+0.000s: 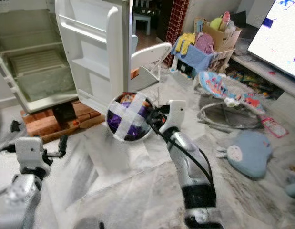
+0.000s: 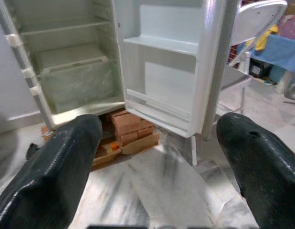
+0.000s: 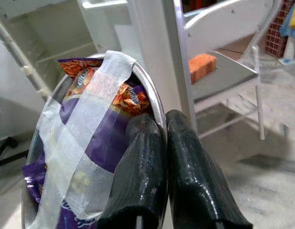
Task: Restocking fridge
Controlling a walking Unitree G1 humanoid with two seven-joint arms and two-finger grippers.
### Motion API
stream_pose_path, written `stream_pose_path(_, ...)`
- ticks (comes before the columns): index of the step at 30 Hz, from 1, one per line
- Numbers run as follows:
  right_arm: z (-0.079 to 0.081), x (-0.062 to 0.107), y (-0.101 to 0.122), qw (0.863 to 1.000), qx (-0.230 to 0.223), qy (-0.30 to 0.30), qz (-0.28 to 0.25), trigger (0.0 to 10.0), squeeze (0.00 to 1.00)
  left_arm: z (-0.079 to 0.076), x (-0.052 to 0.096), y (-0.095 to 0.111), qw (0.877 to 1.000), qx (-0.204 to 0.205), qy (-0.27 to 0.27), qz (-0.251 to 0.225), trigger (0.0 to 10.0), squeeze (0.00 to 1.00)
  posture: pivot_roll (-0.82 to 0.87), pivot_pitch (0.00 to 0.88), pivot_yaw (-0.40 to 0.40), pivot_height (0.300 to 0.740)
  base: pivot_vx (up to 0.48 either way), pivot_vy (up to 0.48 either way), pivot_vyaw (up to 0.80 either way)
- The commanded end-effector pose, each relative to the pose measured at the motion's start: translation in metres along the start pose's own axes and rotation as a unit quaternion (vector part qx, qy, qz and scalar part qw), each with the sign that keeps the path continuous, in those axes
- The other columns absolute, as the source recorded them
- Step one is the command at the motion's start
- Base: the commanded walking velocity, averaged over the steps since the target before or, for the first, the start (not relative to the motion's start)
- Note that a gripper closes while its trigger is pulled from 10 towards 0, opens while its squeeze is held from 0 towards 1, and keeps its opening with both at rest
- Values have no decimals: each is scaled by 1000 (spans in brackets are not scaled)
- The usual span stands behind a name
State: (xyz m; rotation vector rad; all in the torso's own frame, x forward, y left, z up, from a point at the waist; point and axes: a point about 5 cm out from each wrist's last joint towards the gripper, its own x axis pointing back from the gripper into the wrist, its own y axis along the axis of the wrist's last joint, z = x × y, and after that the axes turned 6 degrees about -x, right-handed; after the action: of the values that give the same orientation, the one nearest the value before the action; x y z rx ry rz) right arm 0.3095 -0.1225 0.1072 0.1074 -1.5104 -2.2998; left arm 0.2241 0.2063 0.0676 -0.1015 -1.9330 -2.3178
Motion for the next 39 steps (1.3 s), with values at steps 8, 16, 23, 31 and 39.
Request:
stream_pose_path(8, -1, 0, 2, 1000, -2, -3, -9, 10000, 0, 2, -4, 2, 1000, 30, 4, 7, 10000, 0, 154, 0, -97, 740, 0, 443, 0)
stream_pose_path(16, 1, 1, 3, 1000, -3, 2, -12, 10000, 0, -2, -6, 8, 1000, 13, 6, -7, 10000, 0, 143, 0, -92, 740, 92, 430, 0)
stream_pose_path(23, 6, -1, 2, 1000, -6, 7, -13, 10000, 0, -1, -5, 6, 1000, 26, 4, 1, 10000, 0, 148, 0, -91, 740, 294, 379, 0)
stream_pose_path(31, 9, -4, 3, 1000, -7, 13, -15, 10000, 0, -1, -4, 6, 1000, 20, 6, 1, 10000, 0, 149, 0, -93, 740, 404, 158, 0)
stream_pose_path(39, 10, -3, 2, 1000, -7, 20, -14, 10000, 0, -3, -5, 4, 1000, 22, 5, 8, 10000, 0, 148, 1, -91, 740, 454, 0, 123)
